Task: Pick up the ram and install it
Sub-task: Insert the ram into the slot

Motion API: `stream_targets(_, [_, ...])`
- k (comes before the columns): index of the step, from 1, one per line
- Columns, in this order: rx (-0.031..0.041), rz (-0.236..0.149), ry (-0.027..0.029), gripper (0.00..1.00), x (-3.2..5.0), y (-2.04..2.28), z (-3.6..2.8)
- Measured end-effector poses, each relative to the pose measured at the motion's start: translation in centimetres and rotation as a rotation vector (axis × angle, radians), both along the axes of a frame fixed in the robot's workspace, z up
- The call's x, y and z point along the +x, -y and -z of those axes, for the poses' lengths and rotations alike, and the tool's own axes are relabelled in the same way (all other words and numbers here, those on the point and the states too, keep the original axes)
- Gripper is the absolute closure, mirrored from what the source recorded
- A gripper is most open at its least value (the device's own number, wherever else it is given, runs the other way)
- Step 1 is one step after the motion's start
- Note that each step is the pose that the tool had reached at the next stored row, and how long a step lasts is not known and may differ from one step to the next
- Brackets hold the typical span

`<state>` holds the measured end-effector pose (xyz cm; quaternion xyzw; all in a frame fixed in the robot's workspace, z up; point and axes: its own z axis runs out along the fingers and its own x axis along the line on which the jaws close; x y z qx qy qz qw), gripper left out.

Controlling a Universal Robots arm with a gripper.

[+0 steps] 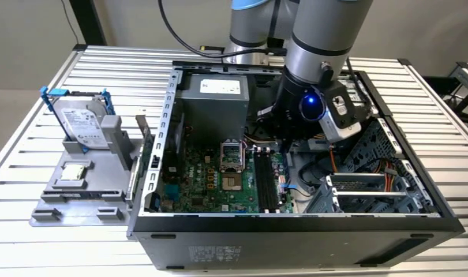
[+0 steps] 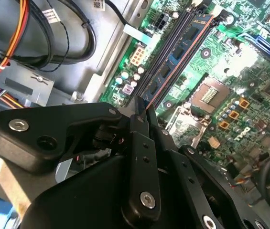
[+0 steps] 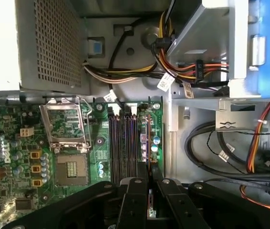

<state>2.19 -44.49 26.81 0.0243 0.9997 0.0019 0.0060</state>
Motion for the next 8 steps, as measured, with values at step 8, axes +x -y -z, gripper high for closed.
stream_targets(8, [-0.0002, -0.007, -0.0002, 1.0, 0.0, 0.11, 1.12])
